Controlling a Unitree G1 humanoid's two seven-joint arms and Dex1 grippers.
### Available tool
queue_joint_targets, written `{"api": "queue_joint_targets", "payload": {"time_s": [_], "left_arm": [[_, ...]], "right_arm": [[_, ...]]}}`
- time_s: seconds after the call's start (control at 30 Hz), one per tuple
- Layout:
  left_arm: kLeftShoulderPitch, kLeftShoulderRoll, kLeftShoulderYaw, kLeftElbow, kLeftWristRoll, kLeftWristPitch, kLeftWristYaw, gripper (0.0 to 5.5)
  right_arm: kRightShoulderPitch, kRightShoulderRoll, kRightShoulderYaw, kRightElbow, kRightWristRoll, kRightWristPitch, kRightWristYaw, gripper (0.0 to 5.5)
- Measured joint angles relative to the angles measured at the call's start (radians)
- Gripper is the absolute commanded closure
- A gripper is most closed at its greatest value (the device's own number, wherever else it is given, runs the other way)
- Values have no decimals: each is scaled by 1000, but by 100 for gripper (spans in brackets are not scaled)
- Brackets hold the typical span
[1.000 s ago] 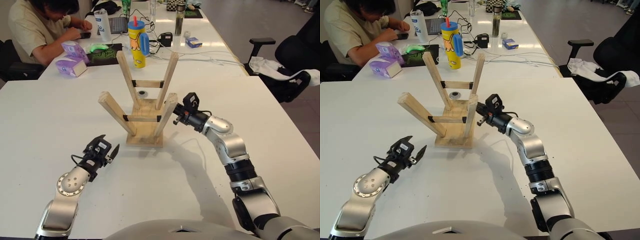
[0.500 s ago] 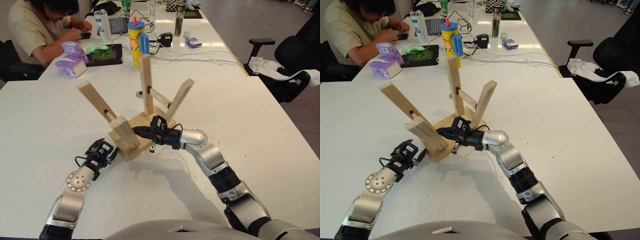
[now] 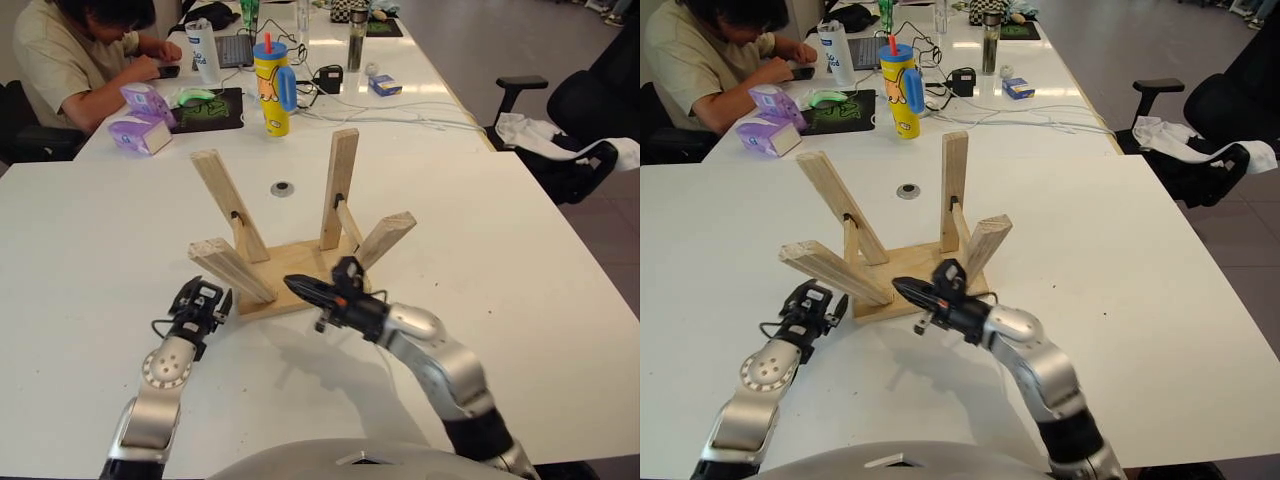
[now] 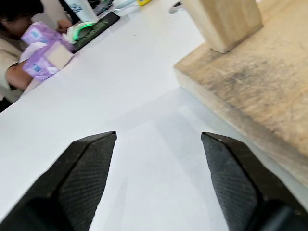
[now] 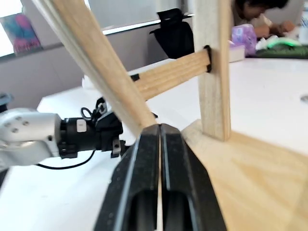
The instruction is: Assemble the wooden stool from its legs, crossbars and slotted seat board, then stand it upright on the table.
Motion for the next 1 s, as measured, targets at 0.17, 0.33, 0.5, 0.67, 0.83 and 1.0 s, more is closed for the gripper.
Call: {"api": "queue_joint_targets", "payload": {"time_s": [0.17, 0.33, 0.5, 0.67, 0.83, 1.0], "left_arm": [[92, -8, 6, -62, 1, 15, -6, 220], [69, -4, -15, -13, 13, 12, -20, 220], [-10, 26, -48, 44, 22, 9, -61, 220], [-38, 88, -96, 37, 19, 19, -157, 220], [-70, 62, -85, -11, -64, 148, -203, 220], [-88, -24, -10, -82, -257, 333, -211, 220]], "right_arm": [[88, -80, -195, 40, -55, -3, -126, 548], [19, -129, -271, 289, -180, -73, -221, 548], [-110, -130, -212, 460, -247, -150, -201, 548], [-156, -108, -138, 489, -262, -147, -159, 548], [-133, -82, -107, 394, -233, -41, -148, 548], [-131, -81, -156, 307, -216, 96, -166, 548]]}}
